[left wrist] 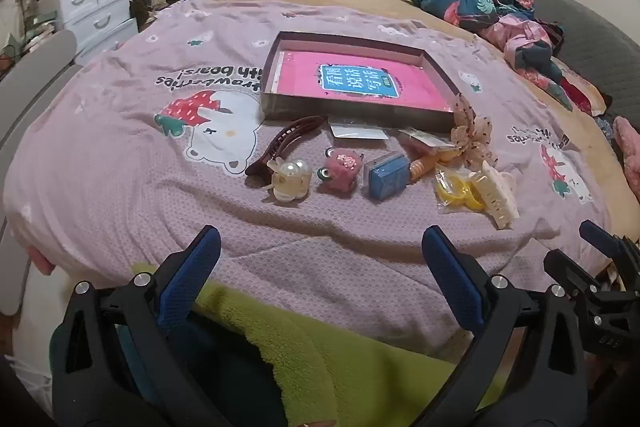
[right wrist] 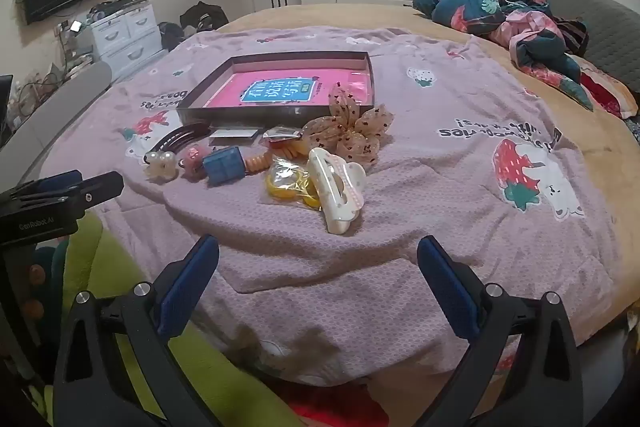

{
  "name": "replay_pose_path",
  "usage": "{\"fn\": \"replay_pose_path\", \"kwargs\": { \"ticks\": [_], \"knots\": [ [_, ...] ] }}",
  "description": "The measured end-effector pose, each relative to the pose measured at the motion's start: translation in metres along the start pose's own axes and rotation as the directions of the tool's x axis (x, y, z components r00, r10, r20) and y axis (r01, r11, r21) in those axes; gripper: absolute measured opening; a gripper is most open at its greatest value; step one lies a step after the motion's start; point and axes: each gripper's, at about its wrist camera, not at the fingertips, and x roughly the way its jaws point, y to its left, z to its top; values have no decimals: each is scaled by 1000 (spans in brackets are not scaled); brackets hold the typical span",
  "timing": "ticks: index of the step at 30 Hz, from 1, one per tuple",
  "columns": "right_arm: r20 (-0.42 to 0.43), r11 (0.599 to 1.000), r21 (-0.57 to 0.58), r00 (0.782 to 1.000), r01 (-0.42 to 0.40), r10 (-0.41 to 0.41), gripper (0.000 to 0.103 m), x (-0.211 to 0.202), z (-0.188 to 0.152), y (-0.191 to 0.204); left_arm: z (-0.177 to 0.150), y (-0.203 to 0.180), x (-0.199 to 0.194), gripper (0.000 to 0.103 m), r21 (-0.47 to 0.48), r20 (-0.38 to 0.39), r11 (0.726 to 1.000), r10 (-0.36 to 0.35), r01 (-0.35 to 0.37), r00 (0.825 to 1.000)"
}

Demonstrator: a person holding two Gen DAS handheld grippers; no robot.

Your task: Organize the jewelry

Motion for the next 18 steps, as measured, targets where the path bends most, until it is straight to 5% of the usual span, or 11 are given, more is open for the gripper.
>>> {"fn": "replay_pose_path", "kwargs": {
  "ticks": [18],
  "knots": [
    [-4, 1000, -6, 1000, -6, 6, 99, 1, 1, 2, 3, 7, -2, 94, -9, 9, 1000, -12, 12, 1000]
  ]
}}
